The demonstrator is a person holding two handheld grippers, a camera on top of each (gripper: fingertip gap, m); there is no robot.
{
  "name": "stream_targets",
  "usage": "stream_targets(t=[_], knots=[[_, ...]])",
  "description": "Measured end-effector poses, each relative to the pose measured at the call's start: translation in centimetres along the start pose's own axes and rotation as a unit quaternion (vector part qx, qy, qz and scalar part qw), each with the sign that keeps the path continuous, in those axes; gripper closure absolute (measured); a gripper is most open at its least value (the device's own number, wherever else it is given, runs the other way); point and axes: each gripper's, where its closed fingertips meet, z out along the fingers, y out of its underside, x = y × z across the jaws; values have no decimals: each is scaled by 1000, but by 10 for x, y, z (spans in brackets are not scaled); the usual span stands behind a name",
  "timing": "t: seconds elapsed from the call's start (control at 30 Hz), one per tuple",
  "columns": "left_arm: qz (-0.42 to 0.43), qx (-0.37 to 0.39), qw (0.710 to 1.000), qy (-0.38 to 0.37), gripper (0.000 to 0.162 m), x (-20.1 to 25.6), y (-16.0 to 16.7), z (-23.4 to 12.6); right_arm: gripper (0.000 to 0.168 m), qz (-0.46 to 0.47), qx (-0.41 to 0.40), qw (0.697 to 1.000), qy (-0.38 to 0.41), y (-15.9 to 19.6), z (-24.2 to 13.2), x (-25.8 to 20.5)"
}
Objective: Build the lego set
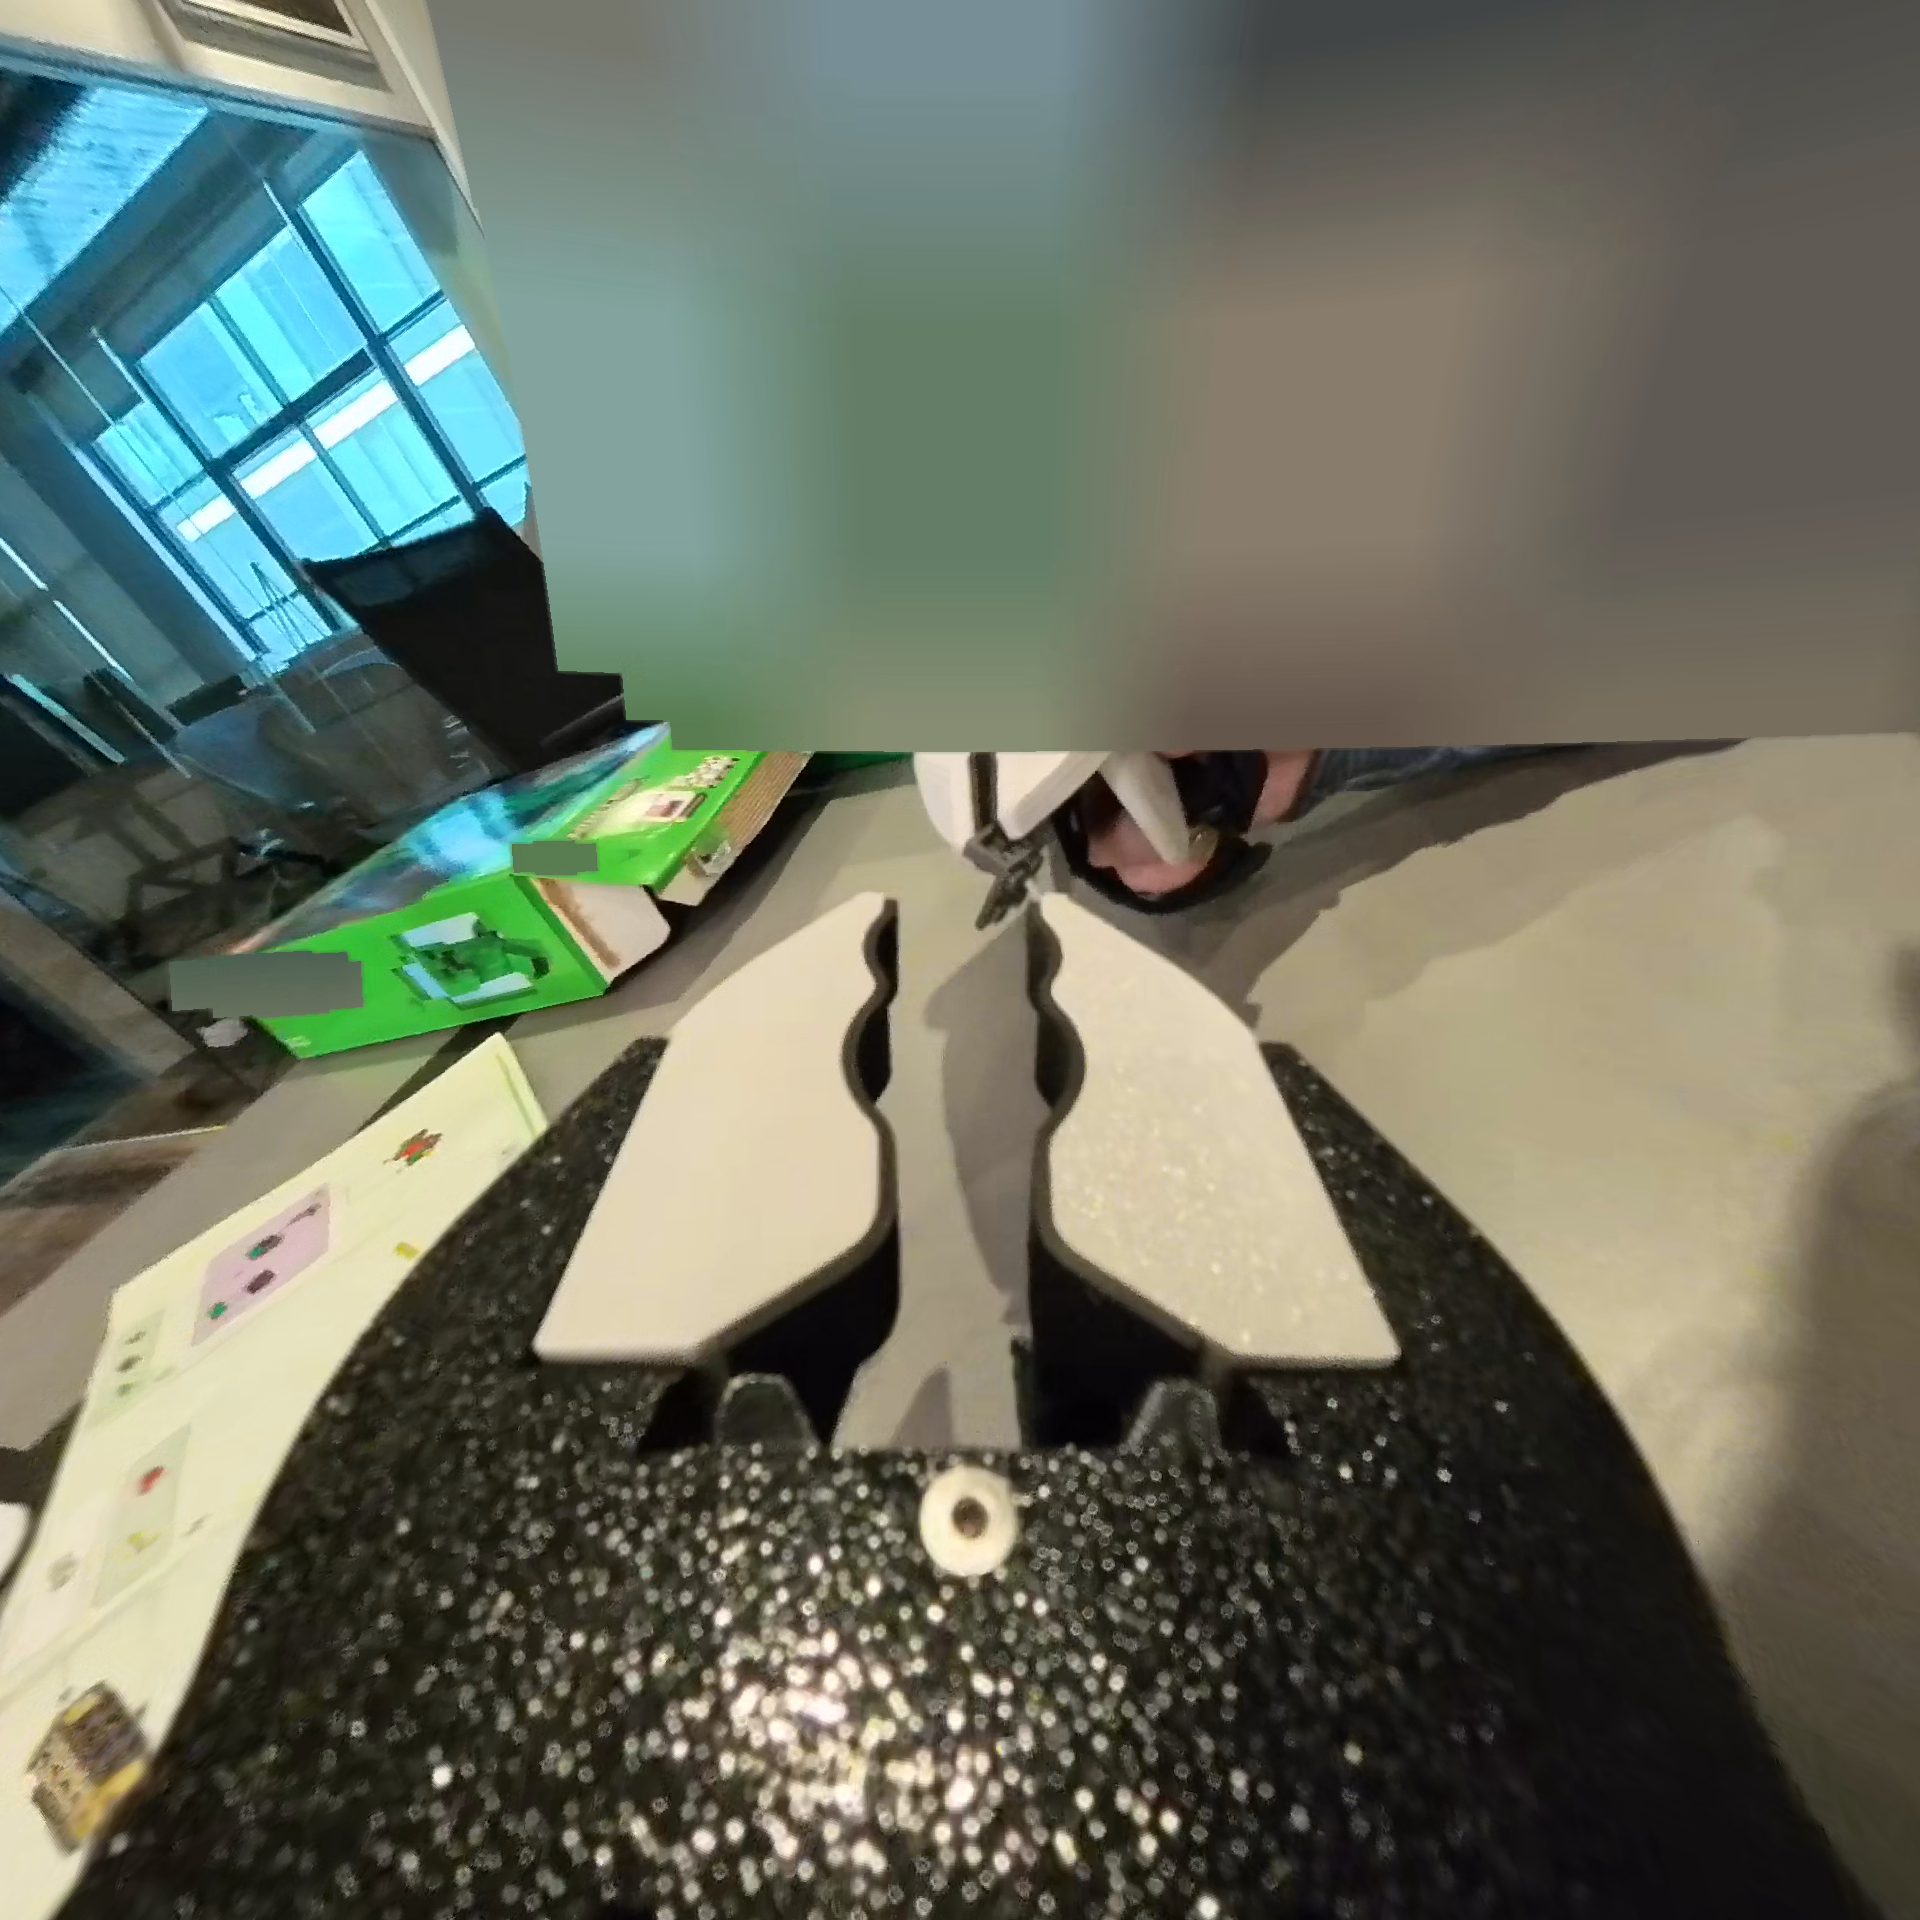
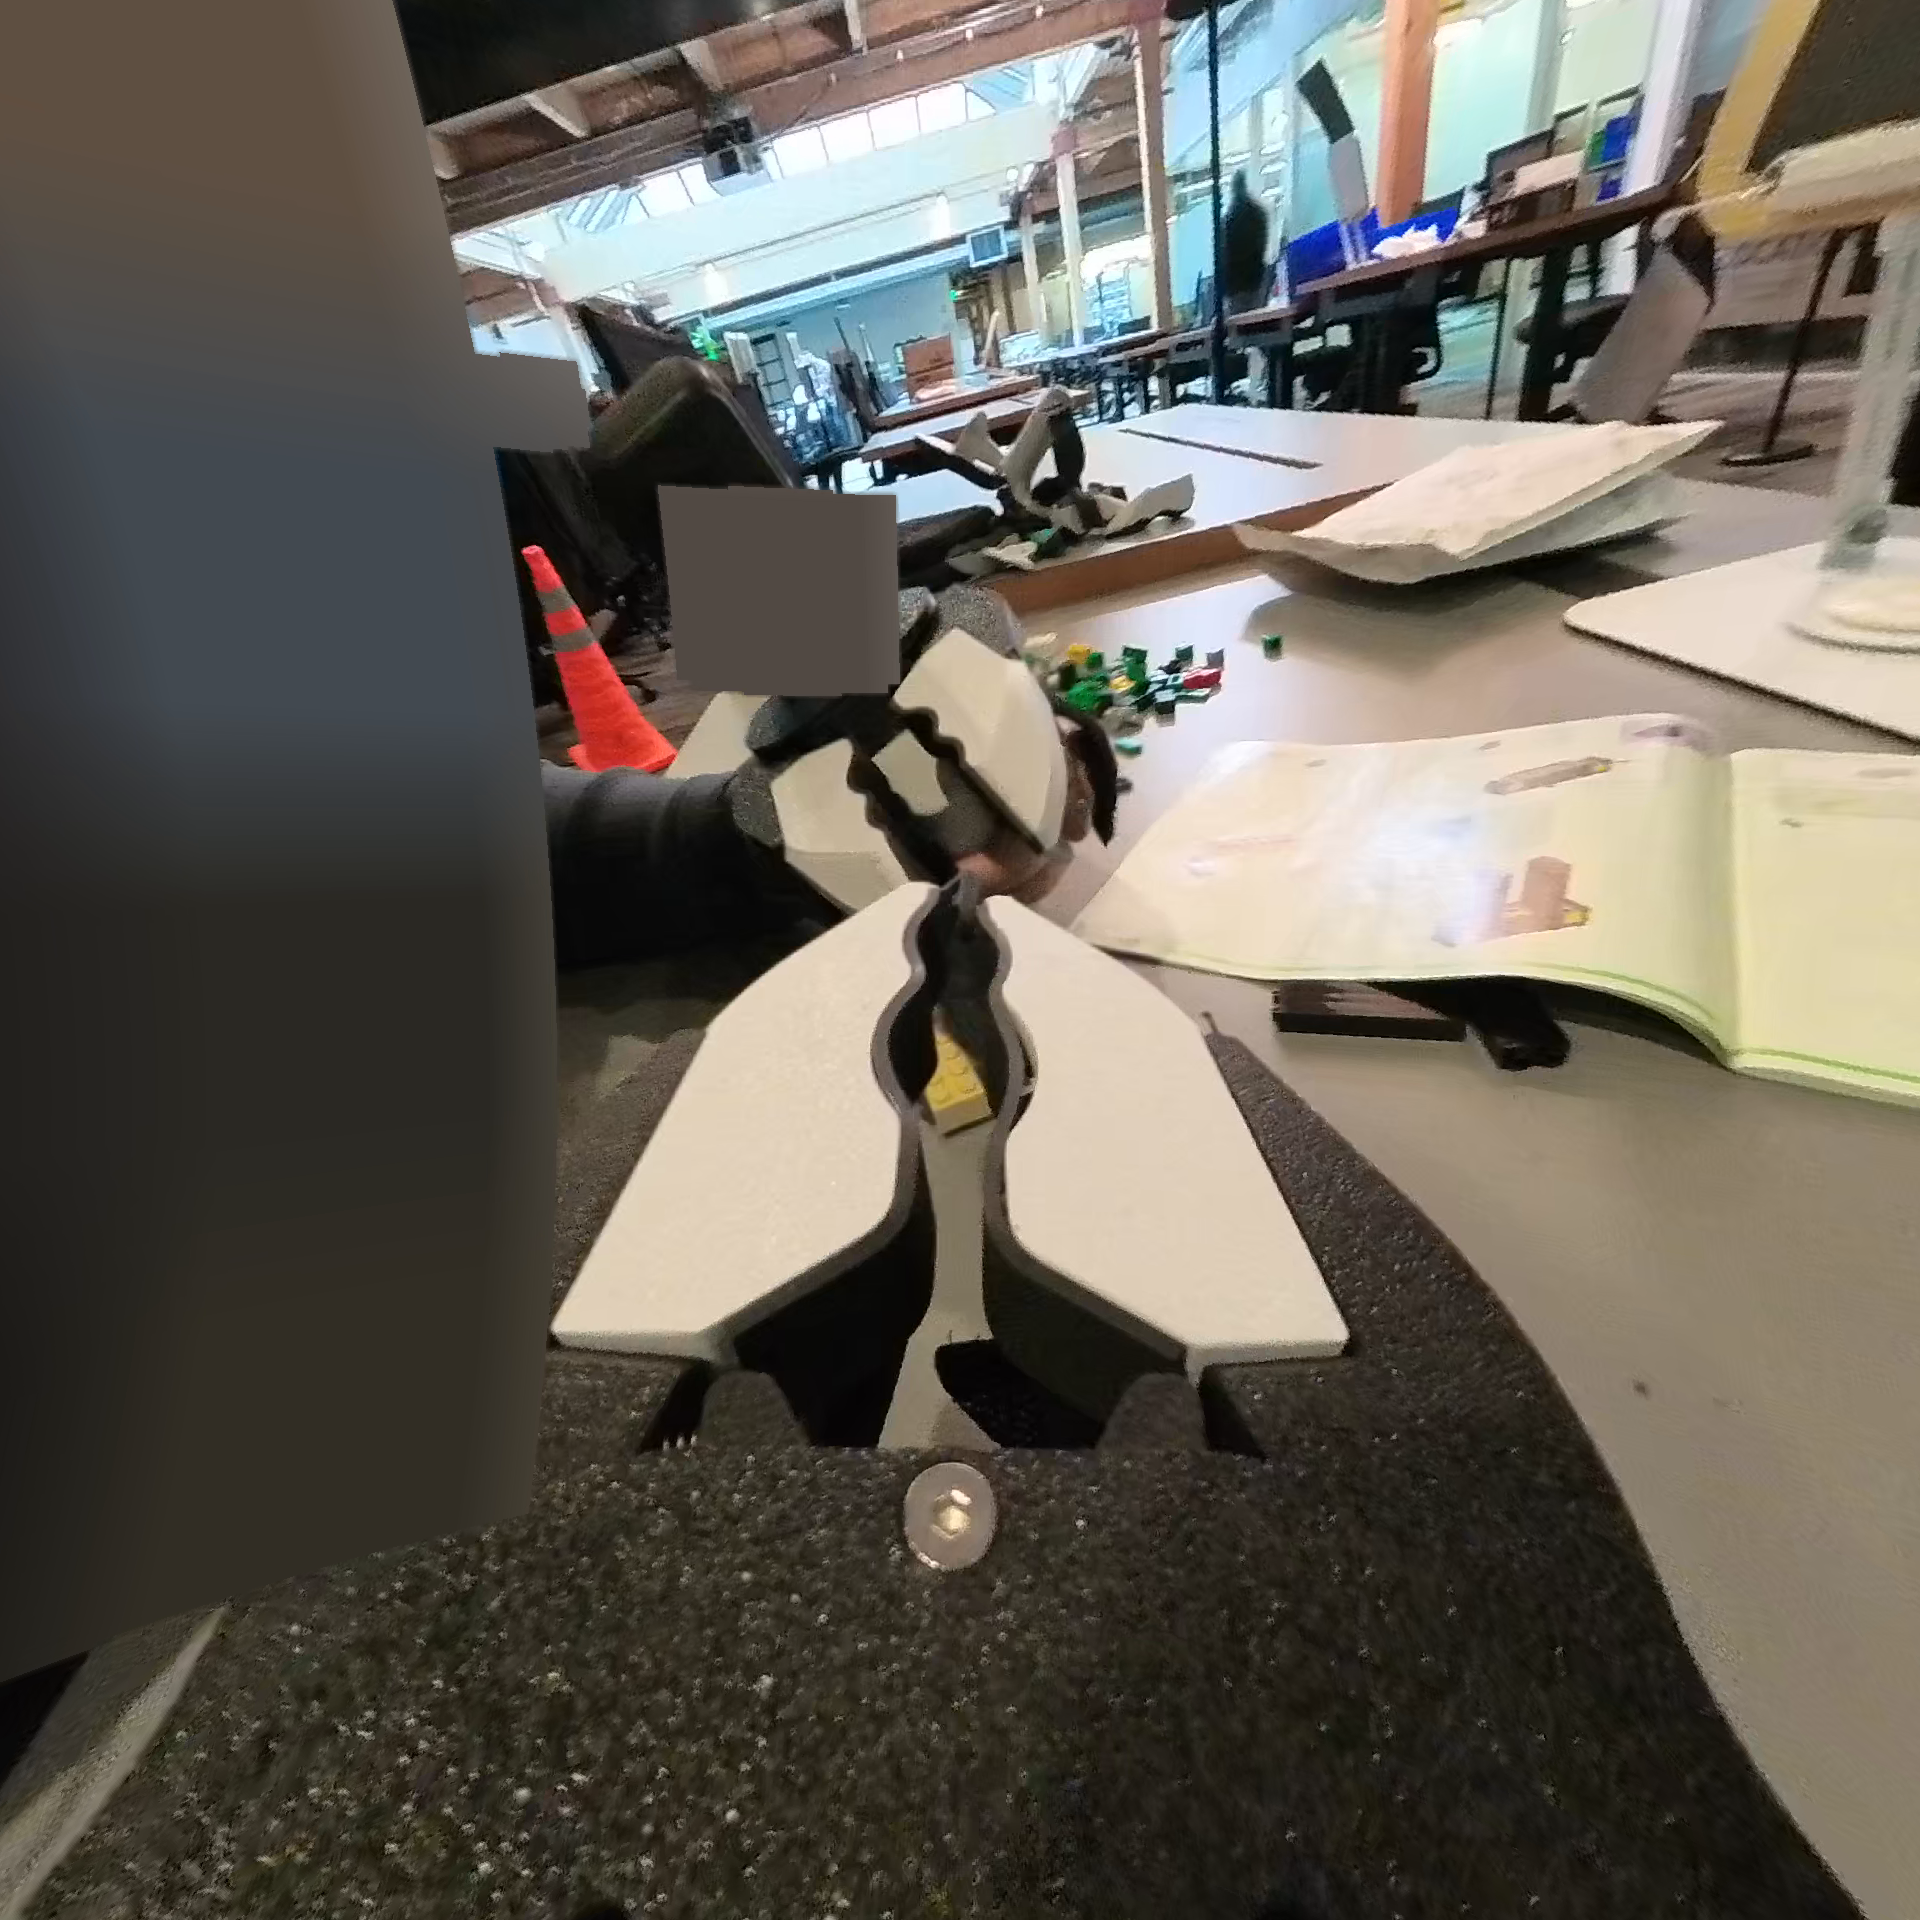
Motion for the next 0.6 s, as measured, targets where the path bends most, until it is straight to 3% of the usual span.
stream_targets(t=[0.1,0.23,0.3,0.43,0.6], knots=[[-30,12,999,2,136,-3,-4,-2,165,-39,-1,998,39,-3,-4,7],[-54,-17,998,-17,142,-8,3,0,165,-182,-46,975,119,-1,-7,13],[-93,-27,995,0,145,-5,5,3,165,-279,-80,944,159,1,-7,14],[-183,-28,982,27,146,-4,7,6,165,-457,-145,853,208,8,-2,12],[-322,2,943,88,162,-2,1,3,165,-577,-165,762,242,5,2,6]])
